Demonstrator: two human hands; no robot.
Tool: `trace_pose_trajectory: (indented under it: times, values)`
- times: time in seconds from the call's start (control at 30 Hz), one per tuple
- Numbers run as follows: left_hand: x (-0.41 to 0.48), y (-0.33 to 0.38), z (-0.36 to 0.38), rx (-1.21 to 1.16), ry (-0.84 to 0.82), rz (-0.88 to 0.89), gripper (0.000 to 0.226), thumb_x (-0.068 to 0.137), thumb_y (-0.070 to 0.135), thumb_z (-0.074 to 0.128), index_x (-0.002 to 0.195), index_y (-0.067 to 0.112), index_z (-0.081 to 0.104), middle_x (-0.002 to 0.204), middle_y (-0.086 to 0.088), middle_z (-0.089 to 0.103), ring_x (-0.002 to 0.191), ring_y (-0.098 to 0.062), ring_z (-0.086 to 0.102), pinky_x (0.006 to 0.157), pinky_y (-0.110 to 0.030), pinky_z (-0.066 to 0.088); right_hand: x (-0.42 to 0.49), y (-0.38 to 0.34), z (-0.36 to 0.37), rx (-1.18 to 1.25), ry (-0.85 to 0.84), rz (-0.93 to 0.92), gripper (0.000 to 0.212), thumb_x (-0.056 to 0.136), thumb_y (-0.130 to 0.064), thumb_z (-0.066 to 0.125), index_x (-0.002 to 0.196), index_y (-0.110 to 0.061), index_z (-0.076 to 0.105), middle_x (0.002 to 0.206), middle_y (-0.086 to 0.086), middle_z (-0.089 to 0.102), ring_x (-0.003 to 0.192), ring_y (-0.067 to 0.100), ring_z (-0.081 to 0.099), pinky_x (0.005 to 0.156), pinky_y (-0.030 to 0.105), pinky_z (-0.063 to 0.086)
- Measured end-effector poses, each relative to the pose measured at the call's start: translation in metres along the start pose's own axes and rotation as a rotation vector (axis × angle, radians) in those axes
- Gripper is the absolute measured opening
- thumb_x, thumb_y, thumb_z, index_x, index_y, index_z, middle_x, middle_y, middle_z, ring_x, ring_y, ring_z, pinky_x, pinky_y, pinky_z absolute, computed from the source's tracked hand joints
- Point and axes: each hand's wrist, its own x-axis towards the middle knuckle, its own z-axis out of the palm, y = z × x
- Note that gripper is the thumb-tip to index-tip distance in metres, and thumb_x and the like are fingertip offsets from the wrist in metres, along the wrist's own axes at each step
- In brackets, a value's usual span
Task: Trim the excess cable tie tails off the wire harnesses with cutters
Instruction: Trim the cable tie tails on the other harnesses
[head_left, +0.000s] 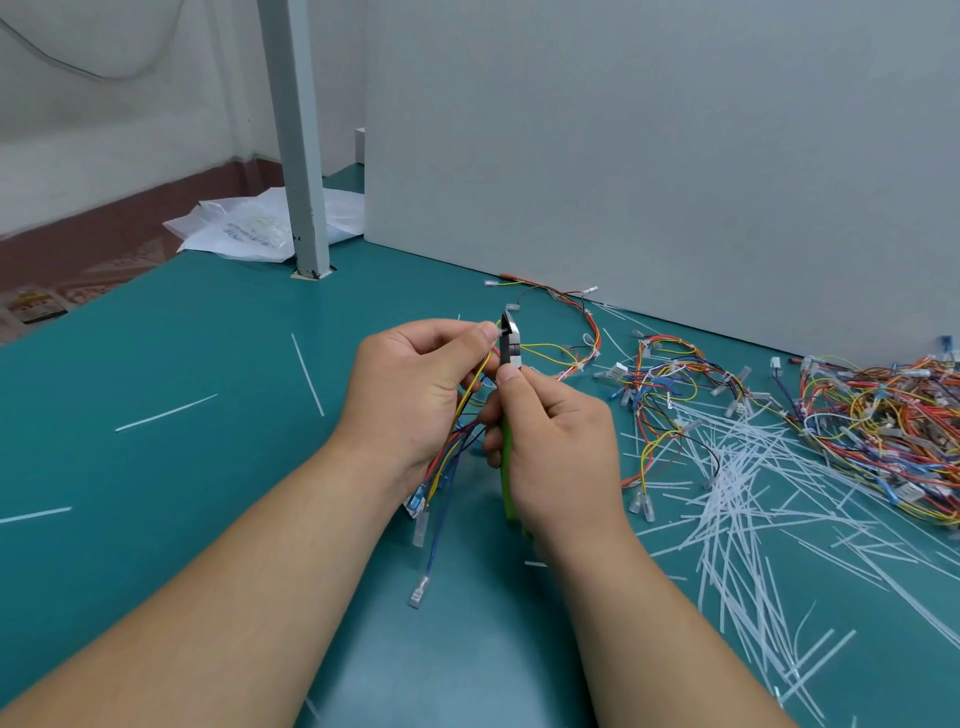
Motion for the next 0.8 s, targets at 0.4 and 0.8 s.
trace_pose_trajectory:
  times: [0.4,0.8]
  values:
    - [0.009,-0.005,-0.007,0.355,0.06,0.01,0.017,0.096,0.024,0.066,0.082,0.016,0.072,0.064,0.005,0.07,0.045,-0.009,0.055,0.044,-0.016,0.04,0.024,-0.008,-0.033,0.315,0.421,0.258,0.024,0.103,-0.027,0.061,0.083,-0.021,0.072,0.075,-0.006,0.068,0.077,0.017,0.065,0.079,0.04,0.056]
    - [0.004,-0.01,0.013,1.571,-0.279,0.118,0.102,0.071,0.08,0.065,0.152,0.033,0.024,0.145,-0.003,0.047,0.133,-0.033,0.045,0.102,-0.049,0.042,0.023,-0.007,-0.041,0.167,0.522,0.195,0.03,0.1,-0.026,0.062,0.071,-0.02,0.065,0.057,-0.01,0.059,0.055,0.014,0.059,0.054,0.03,0.048]
